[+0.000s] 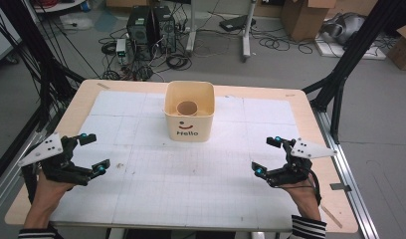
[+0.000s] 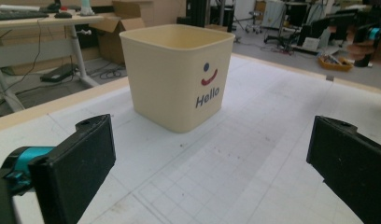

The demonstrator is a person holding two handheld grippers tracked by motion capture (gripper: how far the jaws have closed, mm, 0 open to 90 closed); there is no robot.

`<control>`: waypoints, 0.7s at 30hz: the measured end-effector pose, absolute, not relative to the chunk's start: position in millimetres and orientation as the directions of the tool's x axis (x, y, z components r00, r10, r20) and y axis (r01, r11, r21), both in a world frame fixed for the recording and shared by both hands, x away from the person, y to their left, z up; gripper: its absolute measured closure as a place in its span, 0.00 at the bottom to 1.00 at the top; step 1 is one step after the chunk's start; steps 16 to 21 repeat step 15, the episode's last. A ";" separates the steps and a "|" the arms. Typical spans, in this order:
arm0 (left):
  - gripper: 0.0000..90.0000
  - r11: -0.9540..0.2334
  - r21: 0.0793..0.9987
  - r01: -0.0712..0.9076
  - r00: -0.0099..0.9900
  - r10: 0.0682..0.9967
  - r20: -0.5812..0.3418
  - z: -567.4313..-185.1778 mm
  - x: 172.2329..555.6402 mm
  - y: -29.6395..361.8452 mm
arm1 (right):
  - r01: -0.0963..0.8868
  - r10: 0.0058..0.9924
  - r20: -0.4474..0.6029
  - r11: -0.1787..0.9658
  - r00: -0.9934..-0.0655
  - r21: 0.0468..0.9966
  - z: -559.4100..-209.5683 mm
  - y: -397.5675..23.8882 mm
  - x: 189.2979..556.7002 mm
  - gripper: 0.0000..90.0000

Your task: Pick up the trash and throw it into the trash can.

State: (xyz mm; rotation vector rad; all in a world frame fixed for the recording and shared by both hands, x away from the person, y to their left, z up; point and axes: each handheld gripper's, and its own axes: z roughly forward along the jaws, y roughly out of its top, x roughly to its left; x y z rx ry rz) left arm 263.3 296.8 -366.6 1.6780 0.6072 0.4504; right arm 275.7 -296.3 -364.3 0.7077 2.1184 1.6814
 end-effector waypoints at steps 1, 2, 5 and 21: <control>0.02 -0.124 0.981 0.147 0.786 0.617 -0.040 -367.8 263.1 297.6 | 0.170 0.577 0.042 0.170 -0.816 0.971 -364.2 -296.1 275.6 0.00; 0.02 -0.119 0.982 0.149 0.786 0.617 -0.045 -368.9 263.2 298.2 | 0.170 0.577 0.042 0.170 -0.816 0.971 -364.2 -296.0 275.6 0.00; 0.02 -0.119 0.981 0.151 0.786 0.617 -0.046 -370.4 263.0 299.2 | 0.168 0.579 0.037 0.175 -0.815 0.970 -364.4 -296.1 276.1 0.00; 0.02 -0.114 0.982 0.148 0.785 0.617 -0.047 -370.5 263.4 298.8 | 0.171 0.577 0.040 0.174 -0.816 0.970 -364.3 -296.3 275.9 0.00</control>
